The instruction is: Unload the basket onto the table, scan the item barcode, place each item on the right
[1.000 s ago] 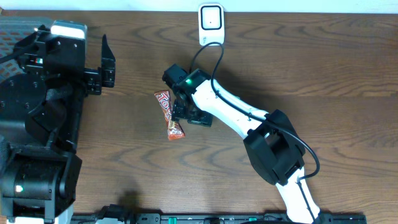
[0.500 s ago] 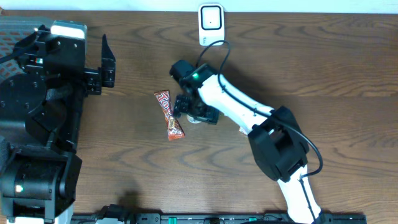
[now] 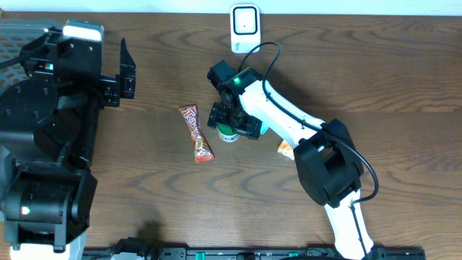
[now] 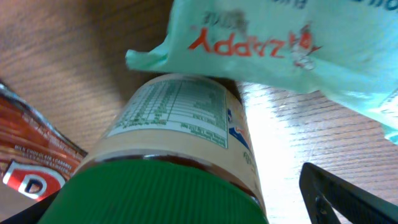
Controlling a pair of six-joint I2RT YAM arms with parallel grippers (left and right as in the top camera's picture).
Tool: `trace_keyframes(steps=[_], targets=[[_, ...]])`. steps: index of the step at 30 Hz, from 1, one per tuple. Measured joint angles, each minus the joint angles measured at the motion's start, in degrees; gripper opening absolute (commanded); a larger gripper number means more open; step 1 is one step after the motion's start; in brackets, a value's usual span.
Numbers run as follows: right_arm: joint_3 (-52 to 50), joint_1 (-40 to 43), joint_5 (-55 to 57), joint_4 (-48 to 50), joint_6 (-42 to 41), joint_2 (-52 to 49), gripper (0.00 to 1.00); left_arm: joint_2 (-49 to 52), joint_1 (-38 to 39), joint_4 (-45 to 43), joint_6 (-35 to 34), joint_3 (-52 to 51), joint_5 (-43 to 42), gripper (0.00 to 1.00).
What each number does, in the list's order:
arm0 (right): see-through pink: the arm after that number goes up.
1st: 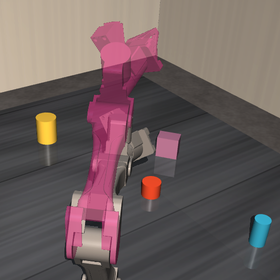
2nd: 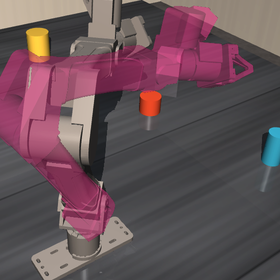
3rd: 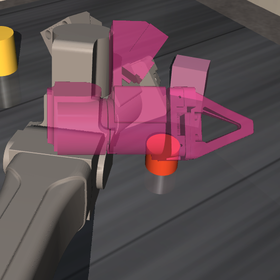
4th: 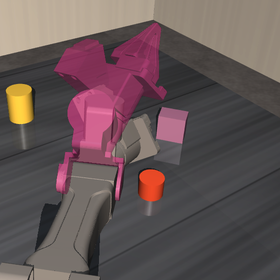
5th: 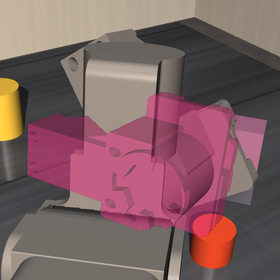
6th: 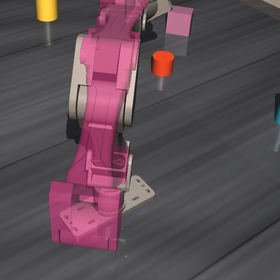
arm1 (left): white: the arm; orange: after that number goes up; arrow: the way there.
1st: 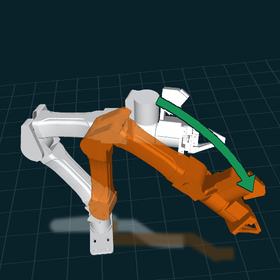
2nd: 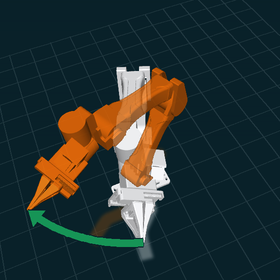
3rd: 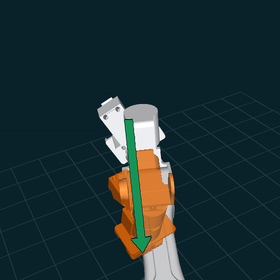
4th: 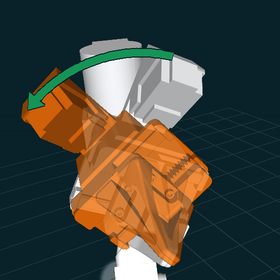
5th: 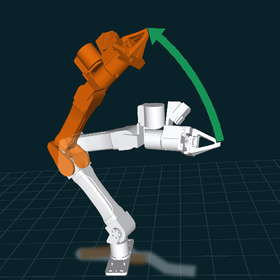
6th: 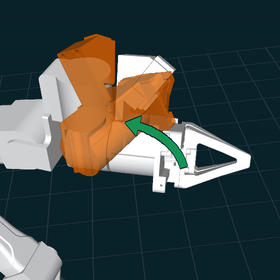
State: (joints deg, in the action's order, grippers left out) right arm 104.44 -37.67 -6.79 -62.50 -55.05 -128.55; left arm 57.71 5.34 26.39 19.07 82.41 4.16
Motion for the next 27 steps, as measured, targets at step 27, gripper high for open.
trace_keyframes(steps=[27], targets=[[-0.1,-2.5,4.0,-1.8,0.2,0.0,0.90,0.0,0.0,0.0,0.0,-0.1,0.0,0.98]])
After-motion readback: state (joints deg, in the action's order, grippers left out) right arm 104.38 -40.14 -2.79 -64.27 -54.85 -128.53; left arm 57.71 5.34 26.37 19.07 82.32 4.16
